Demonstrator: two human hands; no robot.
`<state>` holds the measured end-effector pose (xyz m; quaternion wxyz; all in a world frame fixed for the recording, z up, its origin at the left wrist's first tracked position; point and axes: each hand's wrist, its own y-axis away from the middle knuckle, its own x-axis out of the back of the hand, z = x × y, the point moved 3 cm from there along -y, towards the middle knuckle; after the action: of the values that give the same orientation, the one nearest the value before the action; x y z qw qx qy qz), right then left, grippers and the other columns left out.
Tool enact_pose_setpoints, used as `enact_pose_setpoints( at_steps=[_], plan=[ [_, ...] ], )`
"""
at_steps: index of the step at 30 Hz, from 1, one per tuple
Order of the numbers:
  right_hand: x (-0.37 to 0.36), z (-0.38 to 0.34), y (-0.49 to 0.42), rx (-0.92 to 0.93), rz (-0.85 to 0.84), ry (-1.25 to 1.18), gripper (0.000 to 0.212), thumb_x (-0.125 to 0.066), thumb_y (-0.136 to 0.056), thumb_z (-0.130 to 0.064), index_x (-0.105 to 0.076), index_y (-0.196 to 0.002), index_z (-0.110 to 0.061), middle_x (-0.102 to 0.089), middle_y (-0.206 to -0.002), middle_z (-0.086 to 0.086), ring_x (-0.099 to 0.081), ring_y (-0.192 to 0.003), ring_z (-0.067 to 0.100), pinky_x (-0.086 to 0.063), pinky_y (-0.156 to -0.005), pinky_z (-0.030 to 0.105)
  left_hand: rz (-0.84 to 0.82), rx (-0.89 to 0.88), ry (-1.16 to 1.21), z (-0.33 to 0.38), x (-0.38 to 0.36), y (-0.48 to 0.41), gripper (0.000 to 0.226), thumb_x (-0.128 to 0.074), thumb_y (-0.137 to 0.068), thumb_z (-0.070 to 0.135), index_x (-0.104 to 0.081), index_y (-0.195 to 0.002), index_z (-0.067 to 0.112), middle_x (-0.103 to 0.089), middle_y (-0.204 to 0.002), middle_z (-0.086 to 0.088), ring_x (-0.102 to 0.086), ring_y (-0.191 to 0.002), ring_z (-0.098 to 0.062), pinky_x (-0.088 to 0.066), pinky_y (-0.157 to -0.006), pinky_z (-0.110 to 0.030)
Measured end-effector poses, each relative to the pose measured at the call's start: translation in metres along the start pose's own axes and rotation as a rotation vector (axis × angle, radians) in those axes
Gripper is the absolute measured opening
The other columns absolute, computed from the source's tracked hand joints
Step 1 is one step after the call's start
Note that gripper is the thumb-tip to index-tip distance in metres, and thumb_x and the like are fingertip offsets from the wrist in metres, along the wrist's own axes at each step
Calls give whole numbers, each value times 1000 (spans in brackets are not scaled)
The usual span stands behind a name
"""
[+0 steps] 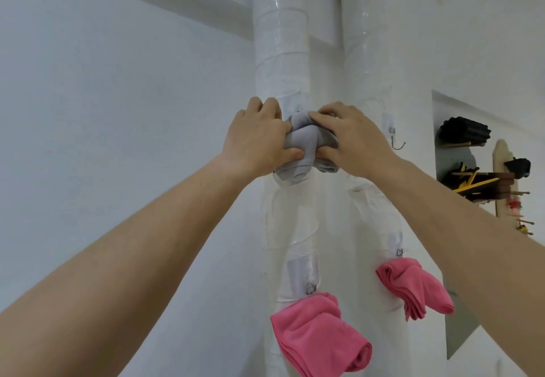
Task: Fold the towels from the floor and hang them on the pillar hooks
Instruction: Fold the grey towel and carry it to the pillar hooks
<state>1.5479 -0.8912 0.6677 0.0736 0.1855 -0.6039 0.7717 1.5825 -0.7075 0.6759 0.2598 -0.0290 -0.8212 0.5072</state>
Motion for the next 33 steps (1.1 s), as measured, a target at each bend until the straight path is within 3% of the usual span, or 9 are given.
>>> enact_pose_setpoints(
  at_steps=[3,5,7,13,19,23,27,30,33],
  plan=[
    [-1,1,-3,-49,-79,-96,50,-72,-78,-35,-64,-125,-22,-59,-107,4,-56,-93,23,-50,-83,42,-5,9,110,4,-5,0,52,-61,-90,56,-61,-126,19,-46,-117,-7,-47,-102,-26,-42,-78,-34],
    [1,1,-7,-36,-91,-125,38,-70,-73,-38,-68,-106,-18,-59,-88,4,-55,-81,24,-50,-76,45,-1,11,220,3,-9,1,54,-63,-90,52,-54,-134,21,-48,-118,-7,-52,-97,-25,-44,-76,-34],
    [1,2,-12,-51,-100,-180,29,-73,-74,-32,-70,-97,-16,-64,-82,4,-57,-79,24,-49,-76,46,50,-22,270,0,-13,5,57,-63,-90,51,-49,-140,28,-51,-120,-5,-56,-97,-26,-45,-75,-35],
    [0,8,-14,-139,-208,-316,24,-69,-80,-24,-76,-103,-28,-75,-88,-3,-69,-80,14,-57,-75,36,-25,-42,450,-7,-21,-4,53,-58,-91,52,-50,-142,37,-45,-125,5,-48,-109,-15,-47,-90,-37],
    [5,-1,-6,-148,-220,-275,25,-68,-84,-28,-74,-108,-27,-73,-91,1,-66,-87,21,-53,-81,44,-3,-14,458,-3,-20,3,49,-61,-92,48,-53,-139,38,-48,-124,6,-51,-111,-19,-48,-89,-41],
    [12,-6,7,-131,-263,-307,35,-58,-97,-27,-62,-131,-29,-69,-113,2,-61,-100,21,-48,-93,39,49,53,369,-4,-6,7,44,-62,-91,49,-59,-133,36,-59,-122,8,-59,-105,-20,-48,-82,-37],
    [5,-4,18,-126,-159,-378,53,-63,-94,-19,-49,-145,-29,-67,-127,-1,-62,-100,12,-49,-95,30,61,68,261,-6,-1,17,28,-58,-93,47,-64,-117,36,-69,-102,7,-61,-91,-25,-47,-71,-37],
    [-11,-5,24,-168,-8,-400,57,-70,-87,-23,-54,-141,-34,-70,-109,8,-65,-94,24,-53,-88,42,75,115,199,1,-9,23,30,-56,-95,47,-63,-121,36,-70,-92,-4,-57,-79,-30,-42,-64,-36],
    [-26,-8,25,-214,131,-398,57,-68,-81,-21,-59,-136,-35,-69,-92,10,-63,-84,27,-52,-80,45,114,166,142,8,-18,22,28,-55,-96,48,-65,-117,33,-65,-81,-7,-43,-70,-27,-31,-61,-34]
  ],
)
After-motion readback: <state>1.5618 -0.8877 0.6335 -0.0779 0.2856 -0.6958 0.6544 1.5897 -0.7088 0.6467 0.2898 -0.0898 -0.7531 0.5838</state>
